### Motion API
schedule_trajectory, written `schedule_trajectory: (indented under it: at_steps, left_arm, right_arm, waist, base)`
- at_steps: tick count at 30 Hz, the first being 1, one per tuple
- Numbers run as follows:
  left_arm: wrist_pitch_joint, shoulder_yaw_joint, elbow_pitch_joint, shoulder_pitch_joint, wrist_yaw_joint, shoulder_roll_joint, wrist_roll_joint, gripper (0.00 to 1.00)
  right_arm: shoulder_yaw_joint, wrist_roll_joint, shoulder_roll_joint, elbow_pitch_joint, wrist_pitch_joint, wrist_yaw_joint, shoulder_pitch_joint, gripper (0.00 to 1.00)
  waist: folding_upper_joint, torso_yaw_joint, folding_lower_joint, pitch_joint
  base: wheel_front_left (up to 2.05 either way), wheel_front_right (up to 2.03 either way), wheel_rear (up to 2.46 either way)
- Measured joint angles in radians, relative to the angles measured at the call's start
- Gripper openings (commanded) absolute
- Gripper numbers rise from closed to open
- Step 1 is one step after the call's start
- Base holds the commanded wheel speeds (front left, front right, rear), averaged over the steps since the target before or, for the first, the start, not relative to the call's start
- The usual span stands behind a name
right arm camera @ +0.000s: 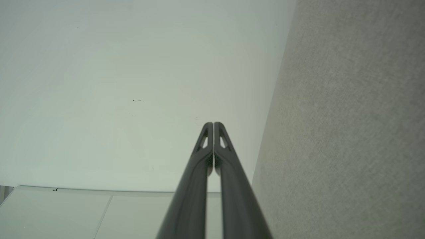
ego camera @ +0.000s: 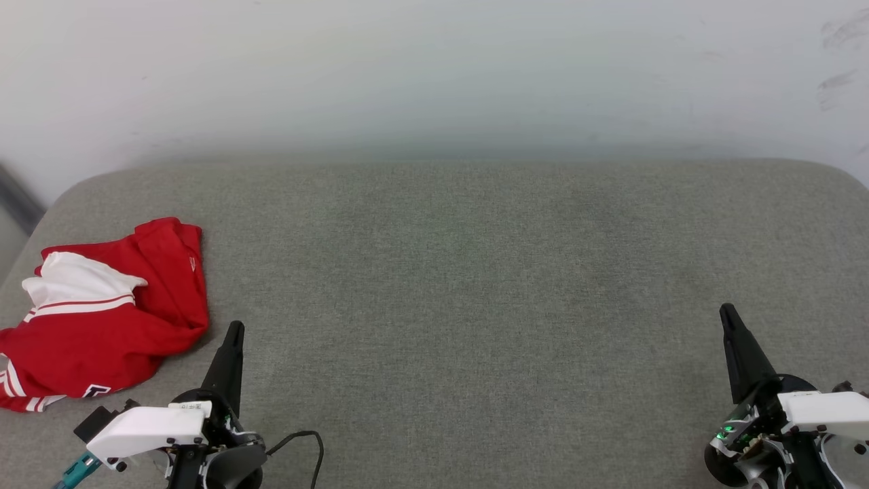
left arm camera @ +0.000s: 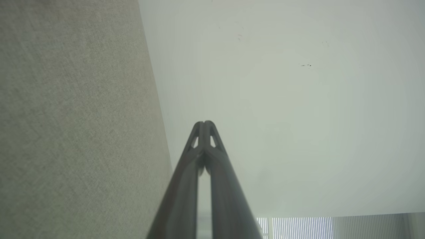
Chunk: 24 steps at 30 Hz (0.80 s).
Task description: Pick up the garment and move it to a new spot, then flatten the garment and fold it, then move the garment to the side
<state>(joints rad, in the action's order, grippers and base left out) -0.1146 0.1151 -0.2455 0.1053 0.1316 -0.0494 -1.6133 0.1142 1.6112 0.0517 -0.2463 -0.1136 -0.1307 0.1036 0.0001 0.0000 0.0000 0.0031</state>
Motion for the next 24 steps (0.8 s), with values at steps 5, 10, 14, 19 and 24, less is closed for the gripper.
schedule_trajectory:
  at_steps: [5, 10, 14, 19, 24]
  left_arm:
    - [0.001, -0.003, -0.021, -0.016, -0.001, 0.002, 0.000, 1.00]
    - [0.023, -0.026, -0.015, -0.029, -0.001, 0.003, 0.003, 1.00]
    - [0.043, -0.047, 0.000, -0.029, -0.001, 0.003, 0.025, 1.00]
    - [0.066, -0.067, 0.017, -0.029, -0.001, 0.002, 0.092, 1.00]
    - [0.088, -0.086, 0.030, -0.029, -0.001, -0.001, 0.191, 1.00]
  right_arm:
    - [-0.001, 0.000, -0.001, -0.021, 0.000, 0.000, -0.018, 1.00]
    - [-0.015, -0.002, -0.001, -0.013, 0.019, 0.001, -0.033, 1.00]
    - [-0.028, -0.021, -0.001, 0.001, 0.041, 0.001, -0.038, 1.00]
    - [-0.041, -0.077, 0.001, 0.012, 0.066, 0.002, -0.045, 1.00]
    - [-0.044, -0.174, 0.003, 0.025, 0.088, 0.001, -0.045, 1.00]
  waist:
    - [0.0000, 0.000, 0.0000, 0.000]
    - [-0.0001, 0.000, 0.0000, 0.000]
    - [0.0000, 0.000, 0.0000, 0.000]
    - [0.0000, 0.001, 0.0000, -0.001]
    - [0.0000, 0.001, 0.0000, -0.001]
  base:
    - [0.00, 0.00, 0.00]
    - [0.00, 0.00, 0.00]
    - [0.00, 0.00, 0.00]
    - [0.00, 0.00, 0.00]
    - [0.00, 0.00, 0.00]
